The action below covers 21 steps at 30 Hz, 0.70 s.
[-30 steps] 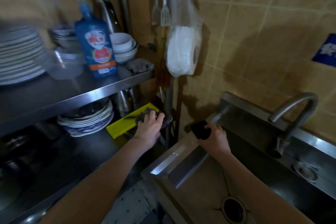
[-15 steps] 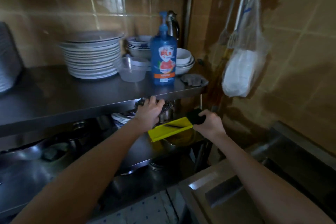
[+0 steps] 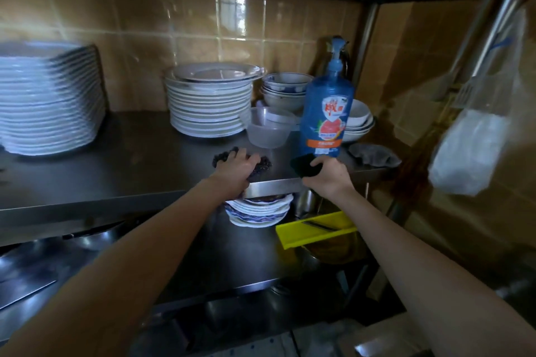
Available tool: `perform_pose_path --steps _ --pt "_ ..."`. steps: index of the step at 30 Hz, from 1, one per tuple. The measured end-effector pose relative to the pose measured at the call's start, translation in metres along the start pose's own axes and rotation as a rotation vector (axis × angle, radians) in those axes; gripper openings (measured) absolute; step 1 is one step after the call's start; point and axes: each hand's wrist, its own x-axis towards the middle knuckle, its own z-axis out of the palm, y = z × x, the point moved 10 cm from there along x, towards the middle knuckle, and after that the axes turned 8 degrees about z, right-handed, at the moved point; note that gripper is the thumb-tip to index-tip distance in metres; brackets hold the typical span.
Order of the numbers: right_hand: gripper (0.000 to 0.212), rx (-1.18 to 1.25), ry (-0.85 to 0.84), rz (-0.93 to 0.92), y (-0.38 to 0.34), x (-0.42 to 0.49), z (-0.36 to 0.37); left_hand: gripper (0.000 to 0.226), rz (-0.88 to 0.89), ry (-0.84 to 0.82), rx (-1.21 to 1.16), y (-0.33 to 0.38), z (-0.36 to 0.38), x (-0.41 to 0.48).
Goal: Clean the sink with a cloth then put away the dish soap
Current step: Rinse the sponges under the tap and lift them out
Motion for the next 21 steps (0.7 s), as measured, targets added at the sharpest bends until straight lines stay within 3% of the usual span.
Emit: perform_pose_path --steps 21 --pt "0.05 -0.029 -0.002 0.082 -0.043 0.063 0.056 0.047 0.125 0.035 -0.1 -0.049 0.016 0.032"
